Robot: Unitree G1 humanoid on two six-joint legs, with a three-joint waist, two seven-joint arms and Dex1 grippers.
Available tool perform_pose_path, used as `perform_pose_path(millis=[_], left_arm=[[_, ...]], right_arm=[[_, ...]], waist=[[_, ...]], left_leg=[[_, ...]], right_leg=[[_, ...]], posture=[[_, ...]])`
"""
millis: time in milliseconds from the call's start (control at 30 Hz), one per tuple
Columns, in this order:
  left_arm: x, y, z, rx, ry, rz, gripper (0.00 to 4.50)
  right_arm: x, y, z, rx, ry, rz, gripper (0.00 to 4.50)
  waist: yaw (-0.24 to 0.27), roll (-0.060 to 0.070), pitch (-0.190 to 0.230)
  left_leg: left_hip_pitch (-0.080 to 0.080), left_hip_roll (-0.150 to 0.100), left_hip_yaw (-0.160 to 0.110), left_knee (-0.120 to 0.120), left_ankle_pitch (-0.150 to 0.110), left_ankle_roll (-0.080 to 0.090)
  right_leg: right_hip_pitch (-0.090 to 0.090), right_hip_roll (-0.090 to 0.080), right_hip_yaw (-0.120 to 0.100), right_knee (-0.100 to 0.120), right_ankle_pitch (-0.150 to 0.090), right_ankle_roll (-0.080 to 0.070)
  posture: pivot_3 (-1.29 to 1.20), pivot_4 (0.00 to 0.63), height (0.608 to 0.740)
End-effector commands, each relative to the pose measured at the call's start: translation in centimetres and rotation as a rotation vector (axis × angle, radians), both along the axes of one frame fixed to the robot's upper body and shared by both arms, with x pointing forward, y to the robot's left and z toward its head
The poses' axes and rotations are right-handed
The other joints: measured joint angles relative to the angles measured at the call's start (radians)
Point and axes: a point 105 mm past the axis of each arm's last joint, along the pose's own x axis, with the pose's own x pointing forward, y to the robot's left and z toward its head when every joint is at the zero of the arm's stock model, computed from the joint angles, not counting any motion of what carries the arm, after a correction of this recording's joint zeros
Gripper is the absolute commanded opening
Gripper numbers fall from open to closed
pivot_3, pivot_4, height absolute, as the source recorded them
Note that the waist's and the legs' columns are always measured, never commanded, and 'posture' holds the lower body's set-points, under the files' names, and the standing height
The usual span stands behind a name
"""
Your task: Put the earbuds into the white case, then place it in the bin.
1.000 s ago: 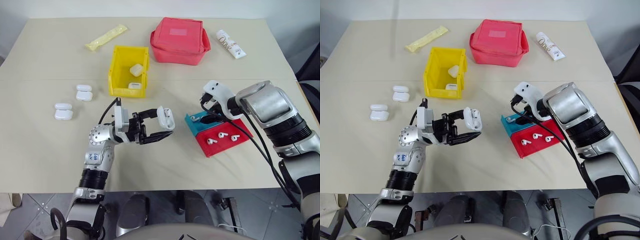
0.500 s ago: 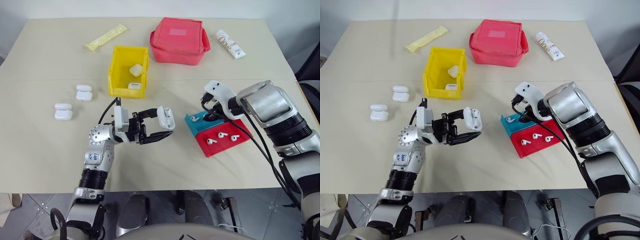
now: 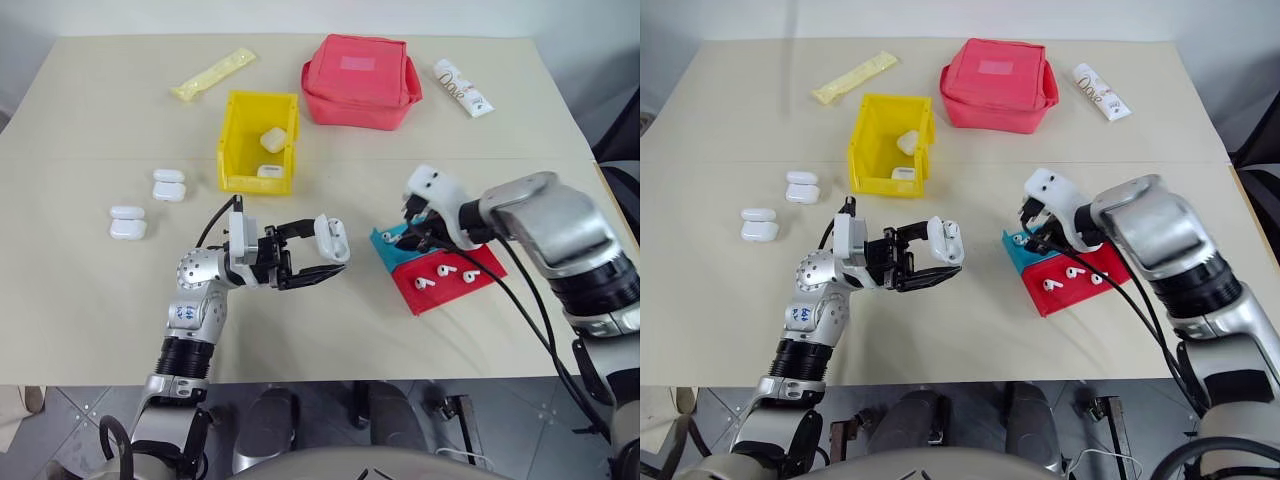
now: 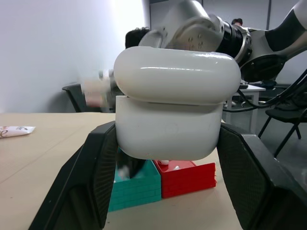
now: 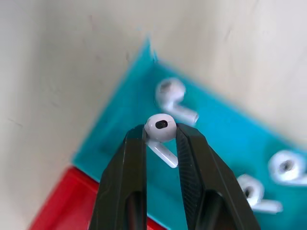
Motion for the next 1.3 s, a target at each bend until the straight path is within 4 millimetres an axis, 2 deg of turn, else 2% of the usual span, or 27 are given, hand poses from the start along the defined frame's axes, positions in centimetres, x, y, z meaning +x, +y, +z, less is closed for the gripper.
perform_pose_path(millis=[33, 67, 133, 233, 333, 400, 500, 667, 933, 1300], left_arm=[[-0.1, -0.3, 0.6, -0.019, -0.014, -0.040, 2.76], [-0.1, -0.4, 0.7, -0.020, -0.013, -0.045, 2.76], [0.0, -0.7, 0.6, -0.013, -0.010, -0.077, 2.76], [0.2, -1.1, 0.6, -0.008, -0.009, -0.109, 2.76], [0.3, -1.5, 0.6, 0.002, -0.012, -0.144, 2.76], [0.4, -1.8, 0.7, 0.005, -0.017, -0.163, 2.76], [0.7, -2.1, 1.0, 0.008, -0.027, -0.182, 2.76], [0.9, -2.4, 1.3, 0.013, -0.046, -0.208, 2.76], [1.1, -2.9, 2.0, -0.008, -0.069, -0.217, 2.76], [0.9, -3.0, 2.7, -0.041, -0.081, -0.215, 2.76]], right_arm=[[-0.6, 0.0, 3.2, 0.093, -0.164, 0.056, 0.50], [-0.8, 0.1, 3.7, 0.120, -0.195, 0.071, 0.50], [-3.1, 1.1, 6.8, 0.359, -0.352, 0.187, 0.50], [-6.3, 1.3, 7.3, 0.495, -0.389, 0.265, 0.50], [-8.9, 2.5, 8.1, 0.658, -0.367, 0.338, 0.50], [-9.8, 3.1, 9.0, 0.771, -0.363, 0.351, 0.50], [-10.2, 3.8, 9.8, 0.903, -0.319, 0.331, 0.50], [-10.7, 4.7, 9.4, 0.981, -0.209, 0.285, 0.50], [-11.0, 5.5, 7.5, 1.016, -0.097, 0.207, 0.50], [-10.8, 5.5, 4.8, 0.995, -0.036, 0.137, 0.50]], waist=[[0.000, 0.000, 0.000], [0.000, 0.000, 0.000], [0.002, -0.001, 0.000], [0.004, 0.000, 0.000], [0.001, 0.000, 0.000], [-0.001, 0.000, 0.000], [-0.001, 0.000, 0.000], [0.002, 0.000, 0.001], [0.001, 0.000, 0.001], [0.001, 0.000, 0.001]], left_leg=[[0.000, 0.000, 0.000, 0.000, 0.000, 0.000], [0.000, 0.000, 0.000, 0.000, 0.000, 0.000], [0.000, 0.000, 0.000, 0.000, 0.000, 0.000], [0.000, 0.001, -0.001, -0.001, 0.000, 0.000], [0.004, 0.001, 0.000, -0.001, 0.000, 0.000], [0.004, 0.002, 0.000, -0.001, 0.000, 0.000], [0.003, 0.003, -0.001, -0.001, 0.000, -0.001], [0.003, 0.002, -0.001, -0.001, 0.000, 0.000], [0.003, 0.002, -0.001, -0.001, -0.001, 0.001], [0.003, 0.001, 0.000, -0.001, -0.002, 0.004]], right_leg=[[0.000, 0.000, 0.000, 0.000, 0.000, 0.000], [0.000, 0.000, 0.000, 0.000, 0.000, 0.000], [0.000, 0.000, 0.000, -0.001, 0.000, 0.000], [0.002, 0.002, -0.002, -0.001, 0.000, 0.000], [0.004, 0.002, 0.000, -0.001, 0.001, 0.001], [0.004, 0.002, 0.000, -0.001, 0.001, 0.001], [0.004, 0.002, 0.000, -0.001, 0.000, 0.001], [0.003, -0.002, 0.000, -0.001, 0.000, 0.000], [0.003, -0.002, 0.000, -0.001, 0.000, 0.000], [0.004, 0.000, 0.001, -0.002, 0.000, 0.000]], posture=[[0.00, 0.150, 0.740], [0.00, 0.150, 0.740], [0.00, 0.150, 0.740], [0.00, 0.150, 0.740], [0.00, 0.150, 0.740], [0.00, 0.150, 0.740], [0.00, 0.150, 0.740], [0.00, 0.150, 0.740], [0.00, 0.150, 0.740], [0.00, 0.150, 0.740]])
